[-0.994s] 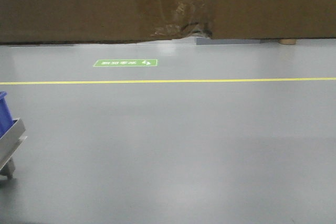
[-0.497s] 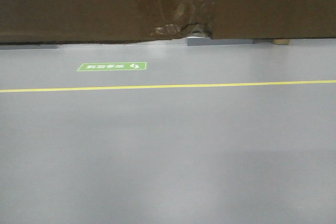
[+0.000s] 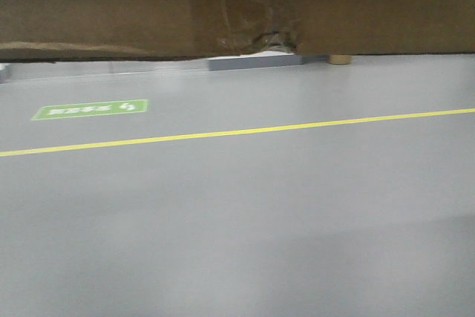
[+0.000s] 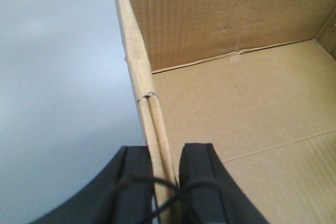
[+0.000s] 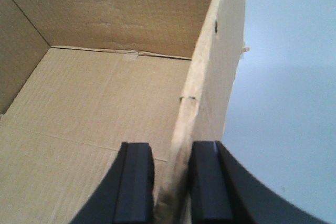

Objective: Grab carton from right shelf to conveyor
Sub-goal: 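Hold the carton with both grippers while the base drives to the conveyor, then lower the held carton onto the grey conveyor belt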

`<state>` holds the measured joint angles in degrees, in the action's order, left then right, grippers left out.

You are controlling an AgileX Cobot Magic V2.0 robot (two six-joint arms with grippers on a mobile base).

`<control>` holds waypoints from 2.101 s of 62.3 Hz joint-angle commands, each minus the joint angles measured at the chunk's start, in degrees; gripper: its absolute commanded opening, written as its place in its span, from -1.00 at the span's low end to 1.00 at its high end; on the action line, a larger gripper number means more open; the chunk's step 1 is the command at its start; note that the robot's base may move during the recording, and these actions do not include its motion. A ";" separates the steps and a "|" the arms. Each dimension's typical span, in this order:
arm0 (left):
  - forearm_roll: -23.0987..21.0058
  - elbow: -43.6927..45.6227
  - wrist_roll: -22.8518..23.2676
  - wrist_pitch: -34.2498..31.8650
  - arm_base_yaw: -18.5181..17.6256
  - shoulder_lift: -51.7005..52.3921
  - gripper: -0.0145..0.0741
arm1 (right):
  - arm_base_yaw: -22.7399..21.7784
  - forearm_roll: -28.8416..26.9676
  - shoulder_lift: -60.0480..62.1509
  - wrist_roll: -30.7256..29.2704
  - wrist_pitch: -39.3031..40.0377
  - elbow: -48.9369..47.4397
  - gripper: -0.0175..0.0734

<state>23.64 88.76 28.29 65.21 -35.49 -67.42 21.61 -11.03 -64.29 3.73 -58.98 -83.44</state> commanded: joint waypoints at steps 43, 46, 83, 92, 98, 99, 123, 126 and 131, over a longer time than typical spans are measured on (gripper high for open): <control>2.81 0.13 -1.02 -3.29 -0.36 0.18 -0.71 | 0.30 -1.37 0.89 -0.84 2.81 -0.43 -0.76; 2.94 0.13 -1.02 -3.27 -0.36 0.18 -0.71 | 0.30 -1.37 0.89 -0.84 2.81 -0.43 -0.76; 6.70 0.13 -1.02 -3.27 -0.21 0.18 -0.71 | 0.30 -1.37 0.89 -0.84 2.81 -0.43 -0.76; 7.43 0.13 -1.02 -3.27 -0.21 0.18 -0.71 | 0.30 -1.37 0.89 -0.84 2.93 -0.43 -0.76; 7.43 0.13 -1.02 -3.27 -0.21 0.18 -0.71 | 0.30 -1.37 0.89 -0.84 2.93 -0.43 -0.76; 7.43 0.13 -1.02 -3.27 -0.21 0.18 -0.71 | 0.30 -1.37 0.89 -0.84 2.93 -0.43 -0.76; 7.58 0.13 -1.02 -3.27 -0.21 0.18 -0.71 | 0.30 -1.37 0.89 -0.84 2.93 -0.43 -0.76; 7.58 0.13 -1.02 -3.27 -0.21 0.18 -0.71 | 0.30 -1.37 0.89 -0.84 2.93 -0.43 -0.76; 7.58 0.13 -1.02 -3.27 -0.21 0.18 -0.71 | 0.30 -1.37 0.89 -0.84 2.93 -0.43 -0.76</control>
<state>27.94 88.76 28.29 63.44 -35.60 -67.63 21.71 -11.36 -64.29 3.73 -57.67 -83.44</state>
